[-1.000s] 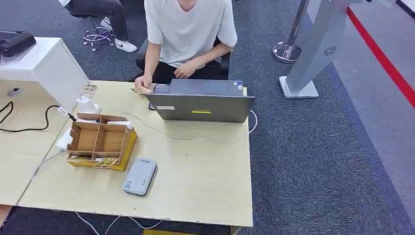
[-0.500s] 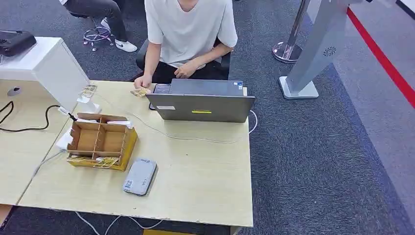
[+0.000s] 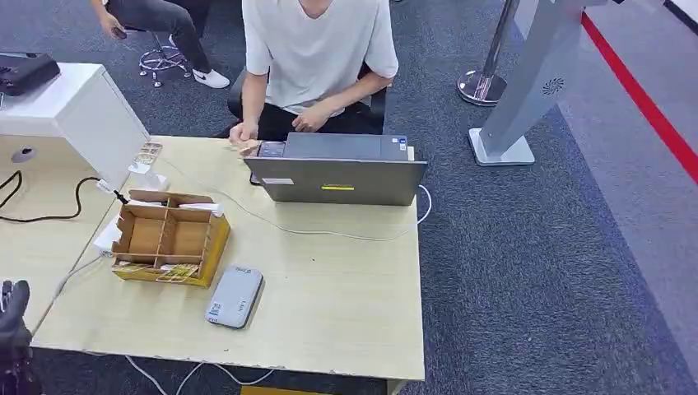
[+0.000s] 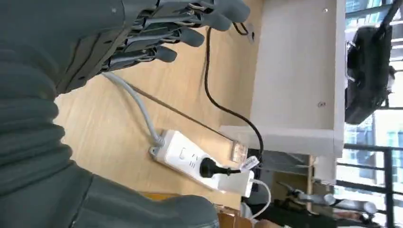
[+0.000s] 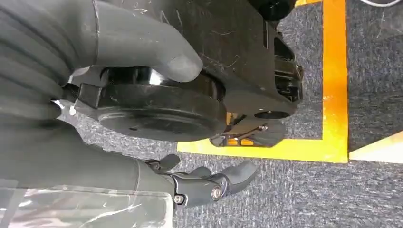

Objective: Pass the card to the sensor for recognition and then transmit it.

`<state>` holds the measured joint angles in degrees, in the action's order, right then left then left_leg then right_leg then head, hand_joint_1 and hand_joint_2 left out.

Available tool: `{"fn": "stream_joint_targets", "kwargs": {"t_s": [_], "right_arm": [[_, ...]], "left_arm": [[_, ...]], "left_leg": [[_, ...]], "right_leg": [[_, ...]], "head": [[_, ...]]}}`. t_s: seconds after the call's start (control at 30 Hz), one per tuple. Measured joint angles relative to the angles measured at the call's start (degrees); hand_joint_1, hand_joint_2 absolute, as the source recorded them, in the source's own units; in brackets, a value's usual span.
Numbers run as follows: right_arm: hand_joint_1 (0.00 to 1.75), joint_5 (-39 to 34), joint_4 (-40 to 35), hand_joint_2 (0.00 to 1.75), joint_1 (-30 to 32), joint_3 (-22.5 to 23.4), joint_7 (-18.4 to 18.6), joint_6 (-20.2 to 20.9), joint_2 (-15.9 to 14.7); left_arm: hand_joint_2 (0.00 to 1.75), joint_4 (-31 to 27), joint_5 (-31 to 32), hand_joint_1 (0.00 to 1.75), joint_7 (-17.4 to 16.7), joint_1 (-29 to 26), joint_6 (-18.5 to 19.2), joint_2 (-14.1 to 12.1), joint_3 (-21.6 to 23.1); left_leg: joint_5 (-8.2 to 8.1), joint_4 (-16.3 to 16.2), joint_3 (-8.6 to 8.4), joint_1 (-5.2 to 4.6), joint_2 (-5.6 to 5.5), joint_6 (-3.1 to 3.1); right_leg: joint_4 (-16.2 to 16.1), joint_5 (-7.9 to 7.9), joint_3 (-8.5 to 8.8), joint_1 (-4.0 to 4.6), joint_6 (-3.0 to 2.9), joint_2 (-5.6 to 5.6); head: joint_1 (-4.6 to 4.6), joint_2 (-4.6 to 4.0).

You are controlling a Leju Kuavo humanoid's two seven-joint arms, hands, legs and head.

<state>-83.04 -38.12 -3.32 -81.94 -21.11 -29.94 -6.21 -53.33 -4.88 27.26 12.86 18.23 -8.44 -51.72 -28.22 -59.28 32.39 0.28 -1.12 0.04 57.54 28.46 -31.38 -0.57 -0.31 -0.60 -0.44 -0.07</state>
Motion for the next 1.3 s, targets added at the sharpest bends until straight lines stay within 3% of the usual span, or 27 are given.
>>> {"fn": "stream_joint_targets", "kwargs": {"t_s": [0.6, 1.3], "right_arm": [[0.0, 3.57, 5.95, 1.75, -1.17, 0.77, 3.83, 3.63, 2.51], [0.0, 8.16, 13.27, 1.75, -1.95, 4.96, 7.98, 7.21, 6.58]], "left_arm": [[1.75, -5.23, 27.84, 0.0, -10.45, 7.75, -15.79, -3.28, 18.96], [1.75, -8.27, 60.74, 0.0, -23.87, 17.15, -34.26, -5.6, 40.38]], "left_leg": [[0.04, -0.02, 0.03, -0.01, 0.02, 0.04], [0.07, -0.03, 0.06, -0.01, 0.03, 0.06]], "right_leg": [[0.01, -0.03, -0.05, 0.0, 0.03, -0.04], [0.03, -0.09, -0.05, 0.0, -0.02, -0.06]], "head": [[0.02, 0.0], [0.0, 0.0]]}}
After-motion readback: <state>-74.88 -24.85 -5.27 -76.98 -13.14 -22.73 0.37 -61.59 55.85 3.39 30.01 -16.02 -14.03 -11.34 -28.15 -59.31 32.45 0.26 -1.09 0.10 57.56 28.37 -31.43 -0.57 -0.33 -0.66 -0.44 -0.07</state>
